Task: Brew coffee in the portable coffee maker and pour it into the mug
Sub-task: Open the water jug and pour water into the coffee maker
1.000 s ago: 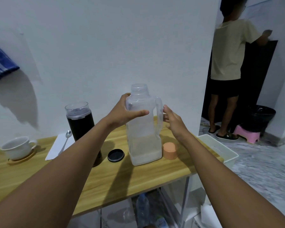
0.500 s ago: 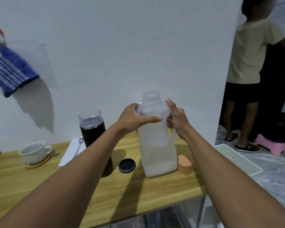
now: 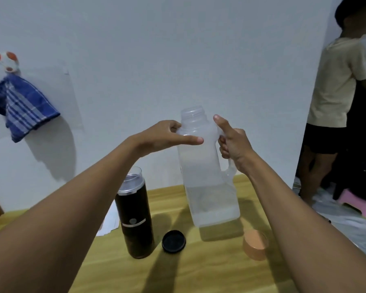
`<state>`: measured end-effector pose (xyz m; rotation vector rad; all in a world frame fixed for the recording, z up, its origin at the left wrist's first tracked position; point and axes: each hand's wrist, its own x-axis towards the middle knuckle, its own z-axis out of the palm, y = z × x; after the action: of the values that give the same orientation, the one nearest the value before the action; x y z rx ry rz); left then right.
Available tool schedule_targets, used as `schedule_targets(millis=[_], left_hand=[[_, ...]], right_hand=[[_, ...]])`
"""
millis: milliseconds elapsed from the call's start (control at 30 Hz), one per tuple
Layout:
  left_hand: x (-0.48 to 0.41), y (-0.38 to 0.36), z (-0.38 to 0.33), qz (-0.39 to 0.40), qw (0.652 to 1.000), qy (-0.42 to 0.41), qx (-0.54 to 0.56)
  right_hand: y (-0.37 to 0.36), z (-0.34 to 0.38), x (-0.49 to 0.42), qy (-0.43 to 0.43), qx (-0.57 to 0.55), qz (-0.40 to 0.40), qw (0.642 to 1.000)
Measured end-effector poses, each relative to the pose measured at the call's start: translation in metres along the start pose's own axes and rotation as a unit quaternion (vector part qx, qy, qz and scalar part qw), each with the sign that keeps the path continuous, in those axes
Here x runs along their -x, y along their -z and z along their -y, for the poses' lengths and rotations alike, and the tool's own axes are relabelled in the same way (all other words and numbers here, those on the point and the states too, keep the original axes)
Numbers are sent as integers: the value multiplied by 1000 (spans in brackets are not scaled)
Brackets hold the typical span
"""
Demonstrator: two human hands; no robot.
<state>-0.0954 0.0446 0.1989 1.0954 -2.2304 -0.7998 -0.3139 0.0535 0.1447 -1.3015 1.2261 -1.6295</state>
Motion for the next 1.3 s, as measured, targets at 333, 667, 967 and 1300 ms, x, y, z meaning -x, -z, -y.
schedule_targets(millis=[333,667,967,1300], left_hand=[[3,48,45,59,989,125,-49],[65,59,82,102,955,277,-27],[100,34,100,7,959,283,11],[107,17,101,-98,955,264,98]], right_hand=[[-28,35,-21,-64,60,11,996],[-59,54,-12,-137,179,115,967],[-75,49,-18,-118,284,254,917],[-77,48,-30,-131,366,307,869]])
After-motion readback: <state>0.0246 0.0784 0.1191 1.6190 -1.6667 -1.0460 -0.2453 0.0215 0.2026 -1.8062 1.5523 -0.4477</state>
